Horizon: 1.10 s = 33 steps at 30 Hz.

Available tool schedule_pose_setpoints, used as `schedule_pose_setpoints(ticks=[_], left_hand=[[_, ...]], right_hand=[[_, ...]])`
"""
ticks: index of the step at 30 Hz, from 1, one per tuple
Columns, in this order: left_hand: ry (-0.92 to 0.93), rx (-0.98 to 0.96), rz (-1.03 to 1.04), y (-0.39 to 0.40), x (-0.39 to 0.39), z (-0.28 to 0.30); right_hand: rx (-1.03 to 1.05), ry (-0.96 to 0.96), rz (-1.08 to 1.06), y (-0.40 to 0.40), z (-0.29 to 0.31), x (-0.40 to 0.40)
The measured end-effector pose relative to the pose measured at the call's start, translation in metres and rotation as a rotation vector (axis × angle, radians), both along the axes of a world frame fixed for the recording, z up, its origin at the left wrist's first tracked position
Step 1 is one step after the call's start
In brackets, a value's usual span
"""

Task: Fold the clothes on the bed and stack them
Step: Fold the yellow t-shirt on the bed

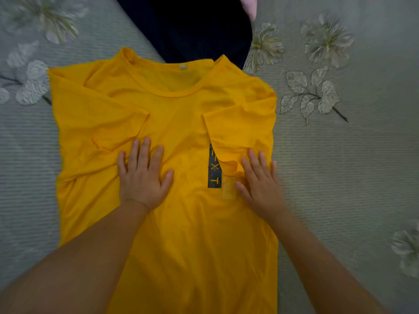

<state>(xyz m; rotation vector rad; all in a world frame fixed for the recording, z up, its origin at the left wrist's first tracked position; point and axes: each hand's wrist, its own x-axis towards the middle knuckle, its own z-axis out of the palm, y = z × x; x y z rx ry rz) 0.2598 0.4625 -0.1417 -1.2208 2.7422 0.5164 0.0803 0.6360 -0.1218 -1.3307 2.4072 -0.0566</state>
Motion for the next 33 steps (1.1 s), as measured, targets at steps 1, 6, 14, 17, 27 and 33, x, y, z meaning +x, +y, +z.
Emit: schedule_pose_setpoints(ticks=[1, 6, 14, 17, 27, 33], left_hand=[[0.002, 0.000, 0.002, 0.000, 0.000, -0.001], [0.003, -0.031, -0.006, 0.000, 0.004, -0.009], [0.102, 0.013, 0.004, 0.014, 0.017, 0.006], [0.216, 0.051, -0.025, 0.054, 0.055, 0.025], [-0.078, 0.079, -0.265, 0.219, 0.221, 0.021], [-0.181, 0.095, -0.290, 0.224, 0.231, 0.016]], right_hand=[[0.060, 0.008, 0.053, 0.001, -0.007, 0.002], [-0.023, 0.126, 0.278, 0.007, -0.010, 0.003], [-0.103, 0.199, 0.397, 0.074, 0.003, 0.043], [-0.126, 0.154, 0.328, 0.121, 0.011, 0.075], [0.048, -0.167, -0.296, 0.222, 0.020, 0.170], [-0.126, -0.158, -0.198, 0.242, 0.027, 0.153]])
